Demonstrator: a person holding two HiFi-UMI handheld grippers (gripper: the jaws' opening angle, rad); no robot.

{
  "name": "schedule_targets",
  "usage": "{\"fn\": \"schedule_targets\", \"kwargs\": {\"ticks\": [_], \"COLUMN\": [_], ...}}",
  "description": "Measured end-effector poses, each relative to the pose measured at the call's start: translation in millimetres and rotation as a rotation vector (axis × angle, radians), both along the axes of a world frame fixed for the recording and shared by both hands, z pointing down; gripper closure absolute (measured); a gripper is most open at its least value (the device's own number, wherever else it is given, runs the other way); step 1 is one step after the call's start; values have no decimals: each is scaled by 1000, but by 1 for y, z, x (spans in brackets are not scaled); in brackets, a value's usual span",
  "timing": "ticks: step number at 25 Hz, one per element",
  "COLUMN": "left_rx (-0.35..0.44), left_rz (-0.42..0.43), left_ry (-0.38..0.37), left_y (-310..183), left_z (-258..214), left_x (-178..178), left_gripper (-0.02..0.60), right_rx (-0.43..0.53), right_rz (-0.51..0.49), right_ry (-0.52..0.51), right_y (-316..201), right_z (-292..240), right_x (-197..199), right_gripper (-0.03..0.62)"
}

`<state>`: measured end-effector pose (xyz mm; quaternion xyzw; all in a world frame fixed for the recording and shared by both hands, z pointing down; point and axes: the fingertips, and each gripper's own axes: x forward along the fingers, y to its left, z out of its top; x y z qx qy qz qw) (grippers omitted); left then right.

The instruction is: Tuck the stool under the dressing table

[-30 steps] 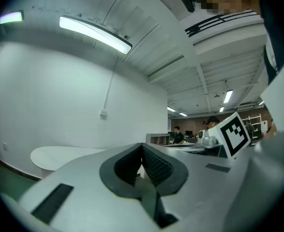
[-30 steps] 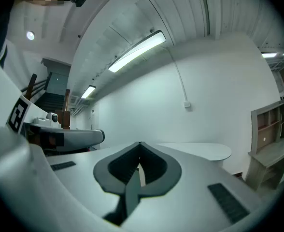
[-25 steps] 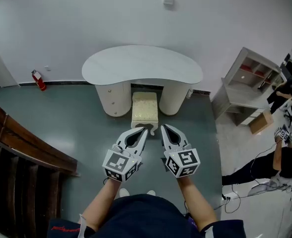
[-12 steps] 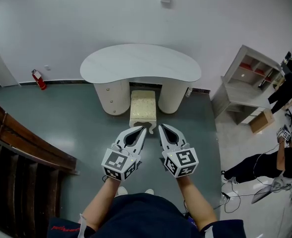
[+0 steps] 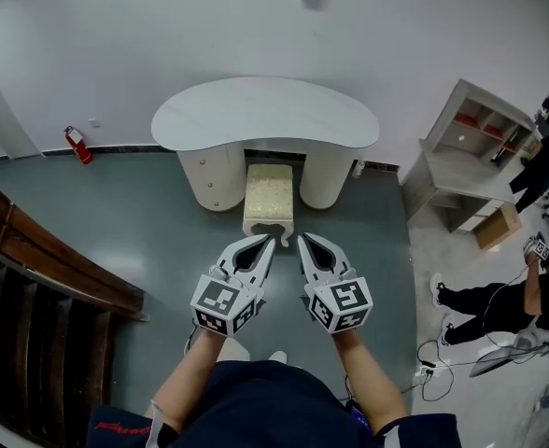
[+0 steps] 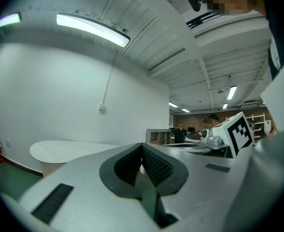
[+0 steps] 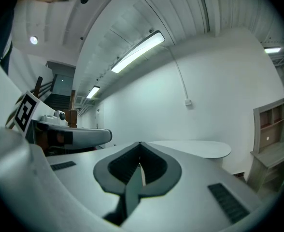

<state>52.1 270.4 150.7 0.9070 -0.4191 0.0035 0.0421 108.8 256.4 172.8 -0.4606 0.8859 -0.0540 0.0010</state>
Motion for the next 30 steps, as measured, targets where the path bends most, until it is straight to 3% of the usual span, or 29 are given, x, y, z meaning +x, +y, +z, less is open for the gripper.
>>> {"fn": "schedule_targets", "kwargs": {"ticks": [14, 23, 30], "left_rx": [-11, 17, -9], "left_rz": [-8, -16, -19], "left_ry": [-19, -75, -27], "left_y": [-13, -46, -81], "left_z": [8, 12, 12], "left_x": [15, 12, 2], "left_gripper": [574, 574, 574], "right_rx": [-2, 6, 2], "right_rz": [-10, 4, -2], "right_ry": [-3, -36, -37], "right_y": [-16, -49, -83], "right_z": [7, 4, 4], "right_x": [19, 14, 3], "right_gripper": [586, 586, 586]}}
